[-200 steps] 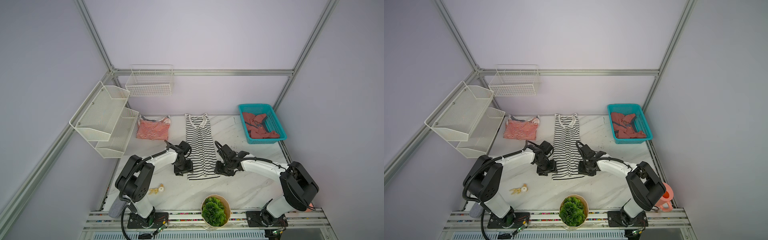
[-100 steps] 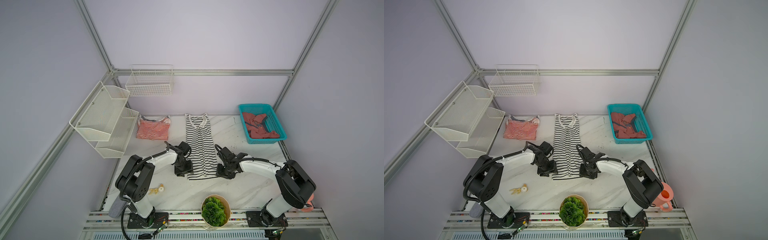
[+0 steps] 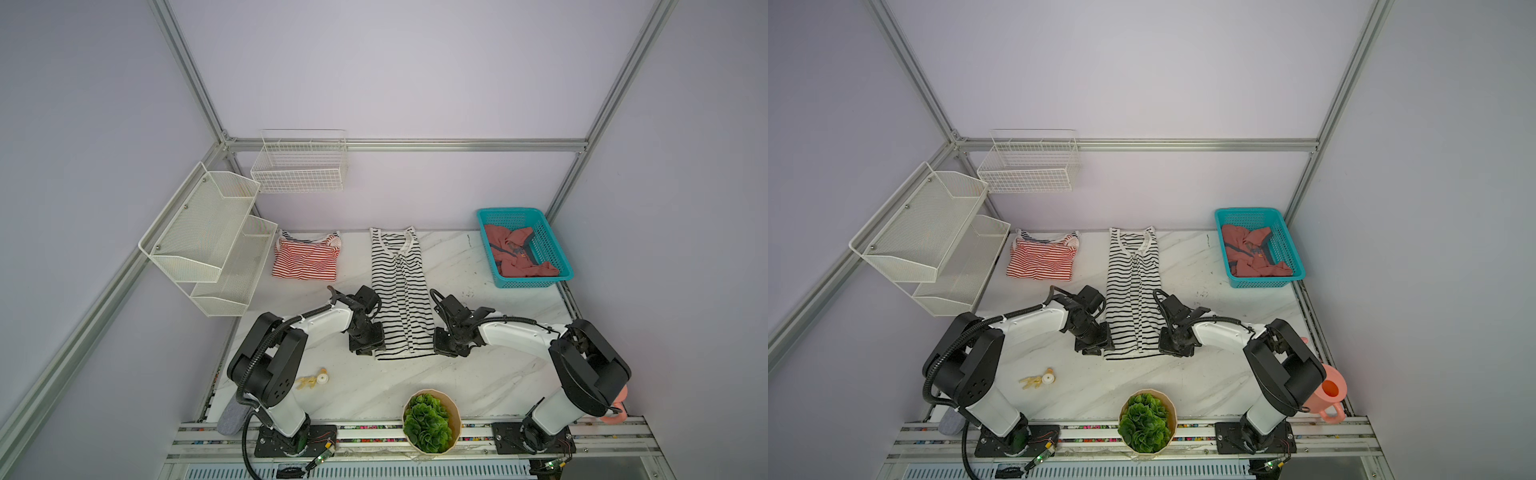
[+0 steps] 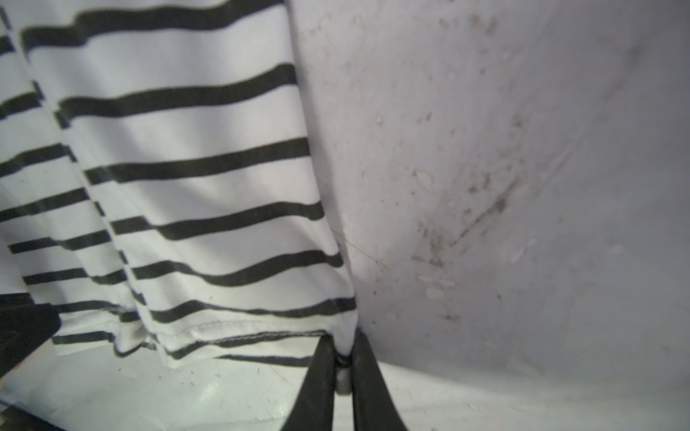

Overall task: Fold and stack tank tops
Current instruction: Fold the tank top at the top-center of the table.

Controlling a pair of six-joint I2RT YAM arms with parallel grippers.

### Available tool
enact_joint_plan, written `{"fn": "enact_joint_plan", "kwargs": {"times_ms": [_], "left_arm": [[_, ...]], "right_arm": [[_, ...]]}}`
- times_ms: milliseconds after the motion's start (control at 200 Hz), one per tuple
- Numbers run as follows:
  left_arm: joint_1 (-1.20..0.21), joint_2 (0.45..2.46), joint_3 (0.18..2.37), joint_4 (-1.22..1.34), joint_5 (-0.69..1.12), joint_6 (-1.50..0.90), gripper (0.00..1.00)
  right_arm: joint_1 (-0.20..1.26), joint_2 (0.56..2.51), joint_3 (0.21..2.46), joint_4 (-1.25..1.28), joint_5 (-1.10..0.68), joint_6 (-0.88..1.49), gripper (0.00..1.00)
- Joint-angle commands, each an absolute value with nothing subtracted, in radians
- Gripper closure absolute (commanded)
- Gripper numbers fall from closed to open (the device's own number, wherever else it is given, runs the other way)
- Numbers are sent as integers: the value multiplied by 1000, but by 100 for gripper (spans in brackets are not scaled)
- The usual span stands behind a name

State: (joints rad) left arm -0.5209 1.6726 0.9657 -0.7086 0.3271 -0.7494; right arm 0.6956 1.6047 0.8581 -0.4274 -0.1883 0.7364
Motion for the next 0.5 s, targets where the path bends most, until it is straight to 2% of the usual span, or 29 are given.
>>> {"fn": "enact_joint_plan", "kwargs": {"times_ms": [0, 150, 195, 280, 375, 495], "left_arm": [[-540, 1683, 910, -708, 339, -770, 59], [-549, 1688, 899, -699, 342, -779, 76], [-550, 1686, 896, -698, 339, -783, 83], [-551, 1677, 894, -695, 337, -789, 89], [-551, 1656, 896, -695, 331, -793, 100], [-551, 1625, 910, -698, 320, -798, 100]], "right_arm": [[692, 1609, 831, -410, -196, 747, 91], [692, 1602, 828, -397, -199, 752, 100], [692, 1600, 828, -391, -201, 751, 100], [693, 1590, 830, -384, -205, 743, 100], [693, 1571, 840, -394, -199, 731, 100], [693, 1534, 867, -413, -185, 718, 100]]}}
